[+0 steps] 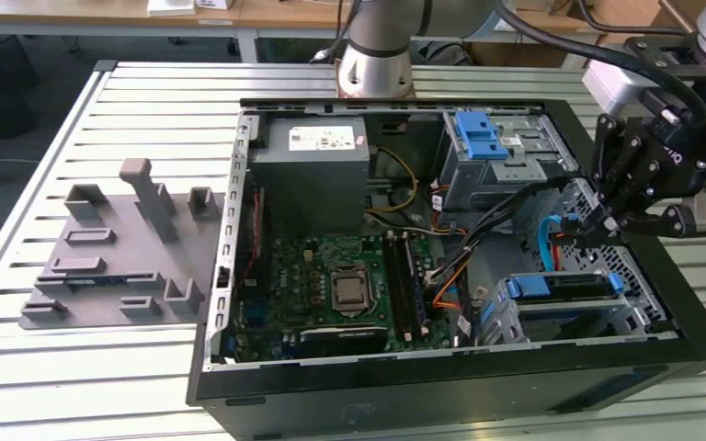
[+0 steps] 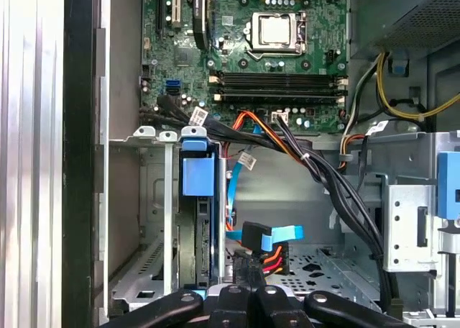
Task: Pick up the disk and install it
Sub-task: 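Insert the first disk wire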
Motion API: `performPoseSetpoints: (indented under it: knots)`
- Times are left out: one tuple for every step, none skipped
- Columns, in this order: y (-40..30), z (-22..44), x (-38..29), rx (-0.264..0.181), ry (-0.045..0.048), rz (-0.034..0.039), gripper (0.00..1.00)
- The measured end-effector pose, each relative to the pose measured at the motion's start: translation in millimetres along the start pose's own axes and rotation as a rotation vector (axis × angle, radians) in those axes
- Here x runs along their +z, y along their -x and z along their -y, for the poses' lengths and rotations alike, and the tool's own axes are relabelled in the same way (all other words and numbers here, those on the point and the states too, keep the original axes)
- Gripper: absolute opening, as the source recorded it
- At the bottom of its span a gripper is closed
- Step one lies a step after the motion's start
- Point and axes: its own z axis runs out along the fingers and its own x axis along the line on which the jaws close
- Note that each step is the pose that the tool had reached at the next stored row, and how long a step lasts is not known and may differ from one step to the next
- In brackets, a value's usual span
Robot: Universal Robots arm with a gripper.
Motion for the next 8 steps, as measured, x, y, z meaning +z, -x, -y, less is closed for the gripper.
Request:
performPoseSetpoints:
  knots:
    - [0.0,0.0,0.0,0.0,0.0,0.0,0.11]
    - [0.0,0.0,0.0,0.0,0.0,0.0,0.11]
    - [0.0,0.0,0.0,0.0,0.0,-0.0002,0.11]
    - [0.0,0.0,0.1,0.0,0.0,-0.0002,0.11]
    - [0.0,0.0,0.3,0.0,-0.0003,-0.0006,0.11]
    - [0.1,-0.2,0.4,0.0,-0.0013,-0.0037,0.11]
    - [0.1,-0.4,0.6,0.0,-0.0028,-0.0081,0.18]
    - [0.1,-0.4,1.1,0.0,-0.0047,-0.013,0.18]
